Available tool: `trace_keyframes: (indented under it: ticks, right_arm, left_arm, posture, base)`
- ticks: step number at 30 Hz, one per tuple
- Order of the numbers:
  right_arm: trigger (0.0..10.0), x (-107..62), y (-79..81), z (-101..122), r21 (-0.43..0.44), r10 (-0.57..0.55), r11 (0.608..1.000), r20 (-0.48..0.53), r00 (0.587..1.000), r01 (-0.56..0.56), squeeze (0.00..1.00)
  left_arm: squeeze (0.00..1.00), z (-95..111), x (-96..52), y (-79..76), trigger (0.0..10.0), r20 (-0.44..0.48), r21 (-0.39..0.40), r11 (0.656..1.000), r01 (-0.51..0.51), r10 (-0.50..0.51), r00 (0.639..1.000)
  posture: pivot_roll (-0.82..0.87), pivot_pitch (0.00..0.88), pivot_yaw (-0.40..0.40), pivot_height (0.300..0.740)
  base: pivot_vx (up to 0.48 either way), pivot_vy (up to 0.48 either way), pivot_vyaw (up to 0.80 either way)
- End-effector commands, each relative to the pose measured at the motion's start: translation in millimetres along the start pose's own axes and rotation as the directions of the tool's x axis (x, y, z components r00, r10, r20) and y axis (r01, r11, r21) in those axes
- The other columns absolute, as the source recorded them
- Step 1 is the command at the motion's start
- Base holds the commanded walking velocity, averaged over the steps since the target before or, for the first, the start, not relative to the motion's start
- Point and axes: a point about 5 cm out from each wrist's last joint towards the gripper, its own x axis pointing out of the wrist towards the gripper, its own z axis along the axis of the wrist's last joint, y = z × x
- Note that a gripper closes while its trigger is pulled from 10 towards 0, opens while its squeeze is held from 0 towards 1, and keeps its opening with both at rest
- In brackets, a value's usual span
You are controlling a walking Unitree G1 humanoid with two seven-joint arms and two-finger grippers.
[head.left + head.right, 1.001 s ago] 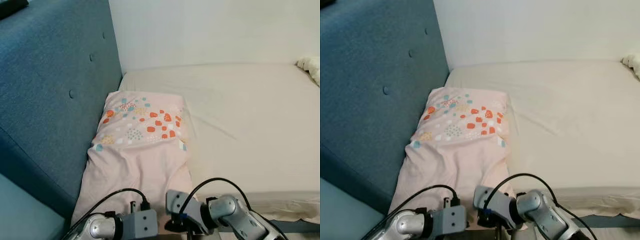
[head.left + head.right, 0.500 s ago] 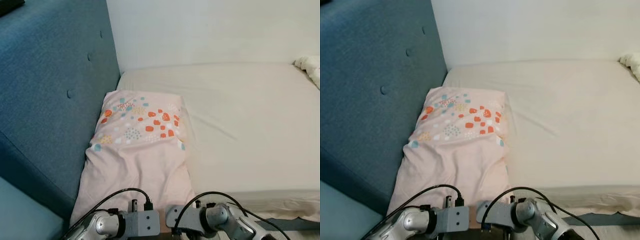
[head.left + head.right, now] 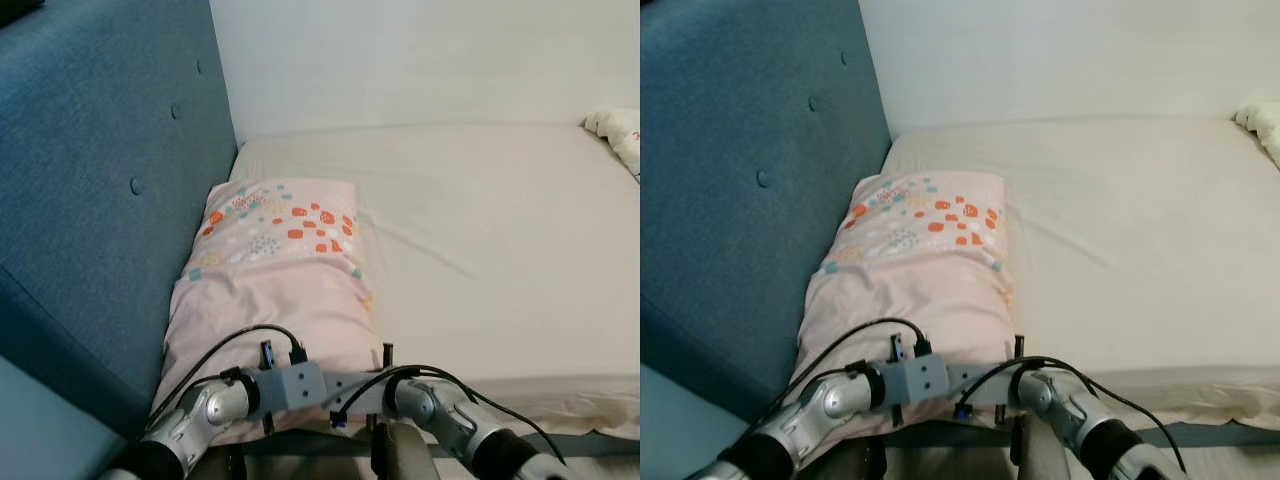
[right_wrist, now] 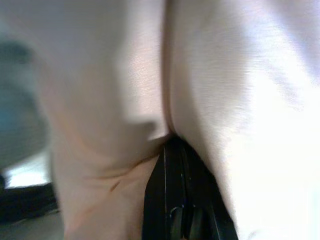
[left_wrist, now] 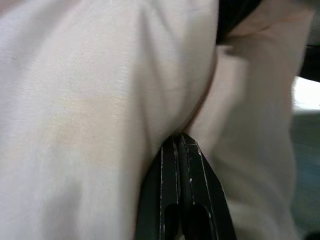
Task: Clean up the room
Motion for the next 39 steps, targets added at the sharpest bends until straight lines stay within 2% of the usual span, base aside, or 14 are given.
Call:
trace_keyframes:
  ticks: [1, 7, 12, 15, 18, 23, 24, 25, 26, 28, 29, 30, 34, 39]
  right_arm:
    - [0.0, 1.1, -15.3, 2.0, 0.004, -0.089, 0.996, 0.018, 0.996, 0.089, 0.00]
    - [0.0, 4.1, -28.0, -5.6, -0.017, -0.135, 0.991, -0.029, 0.990, 0.134, 0.00]
    - [0.0, 4.9, -40.9, -16.0, -0.029, -0.181, 0.983, -0.090, 0.979, 0.179, 0.00]
    - [0.0, 4.3, -49.0, -19.0, -0.032, -0.224, 0.975, -0.115, 0.968, 0.222, 0.00]
    - [0.0, 4.5, -51.5, -18.8, -0.031, -0.239, 0.971, -0.117, 0.964, 0.237, 0.00]
    - [0.0, 9.1, -53.3, -7.3, 0.000, -0.262, 0.965, -0.071, 0.963, 0.262, 0.00]
    - [1.3, 11.0, -52.7, -2.7, 0.018, -0.261, 0.965, -0.049, 0.964, 0.262, 0.00]
    - [1.3, 12.2, -52.5, 0.2, 0.030, -0.261, 0.965, -0.034, 0.965, 0.262, 0.00]
    - [5.2, 13.5, -52.4, 4.0, 0.037, -0.262, 0.964, -0.014, 0.965, 0.262, 0.00]
    - [5.2, 14.1, -52.4, 6.1, 0.040, -0.263, 0.964, -0.002, 0.965, 0.263, 0.00]
    - [10.0, 14.9, -51.8, 8.6, 0.045, -0.260, 0.965, 0.011, 0.966, 0.259, 0.00]
    - [10.0, 16.2, -50.8, 12.1, 0.049, -0.254, 0.966, 0.028, 0.967, 0.252, 0.00]
    - [10.0, 17.7, -49.2, 15.3, 0.049, -0.245, 0.969, 0.040, 0.969, 0.243, 0.00]
    - [10.0, 22.2, -40.5, 26.7, 0.069, -0.197, 0.979, 0.094, 0.976, 0.192, 0.00]
  left_arm:
    - [0.00, -4.5, -0.5, 4.4, 0.0, -0.020, 0.000, 0.999, -0.041, 0.041, 0.999]
    - [0.00, 1.1, 8.8, 2.6, 0.0, -0.011, 0.037, 0.999, -0.033, 0.033, 0.999]
    - [0.00, 4.2, 20.2, 5.9, 0.0, -0.037, 0.114, 0.992, -0.046, 0.051, 0.998]
    - [0.00, 1.4, 22.5, 17.8, 0.0, -0.070, 0.179, 0.980, -0.092, 0.106, 0.992]
    - [0.00, -0.6, 22.2, 22.9, 0.0, -0.083, 0.205, 0.972, -0.111, 0.131, 0.988]
    - [0.00, -19.2, 9.1, 46.2, 0.0, -0.156, 0.293, 0.946, -0.140, 0.192, 0.969]
    - [0.00, -26.7, 2.8, 50.7, 0.0, -0.180, 0.300, 0.944, -0.138, 0.199, 0.963]
    - [0.00, -31.3, -1.3, 53.2, 0.0, -0.194, 0.303, 0.943, -0.137, 0.202, 0.960]
    - [0.00, -37.5, -6.6, 53.9, 0.0, -0.211, 0.312, 0.942, -0.127, 0.199, 0.957]
    - [0.00, -41.0, -9.5, 53.7, 0.0, -0.220, 0.318, 0.941, -0.119, 0.195, 0.956]
    - [0.00, -45.7, -14.0, 52.2, 0.0, -0.230, 0.322, 0.941, -0.106, 0.186, 0.955]
    - [0.00, -52.9, -20.7, 48.2, 0.0, -0.243, 0.328, 0.941, -0.081, 0.167, 0.955]
    - [0.00, -60.2, -27.9, 41.1, 0.0, -0.255, 0.340, 0.940, -0.040, 0.134, 0.958]
    - [0.00, -76.6, -45.7, 28.3, 0.0, -0.293, 0.365, 0.930, 0.046, 0.068, 0.954]
  posture:
    - [-0.01, 0.190, -0.015, 0.597]
    - [-0.01, 0.192, -0.013, 0.597]
    - [-0.01, 0.193, -0.018, 0.597]
    - [-0.02, 0.193, -0.020, 0.597]
    - [-0.02, 0.193, -0.020, 0.597]
    - [-0.02, 0.192, -0.022, 0.597]
    - [-0.02, 0.192, -0.022, 0.597]
    - [-0.02, 0.192, -0.022, 0.597]
    - [-0.02, 0.193, -0.025, 0.597]
    - [-0.02, 0.192, -0.026, 0.597]
    - [-0.01, 0.190, -0.028, 0.597]
    - [-0.01, 0.190, -0.028, 0.597]
    - [-0.01, 0.190, -0.032, 0.597]
    - [-0.01, 0.188, -0.036, 0.597]
  base:
    - [0.000, 0.000, 0.00]
    - [0.000, 0.000, 0.00]
    - [0.000, 0.000, 0.00]
    - [0.000, 0.000, 0.00]
    - [0.000, 0.000, 0.00]
    - [0.000, 0.000, 0.00]
    - [0.000, 0.000, 0.00]
    - [0.000, 0.000, 0.00]
    - [0.000, 0.000, 0.00]
    - [0.000, 0.000, 0.00]
    - [0.000, 0.000, 0.00]
    - [0.000, 0.000, 0.00]
    - [0.000, 0.000, 0.00]
    - [0.000, 0.000, 0.00]
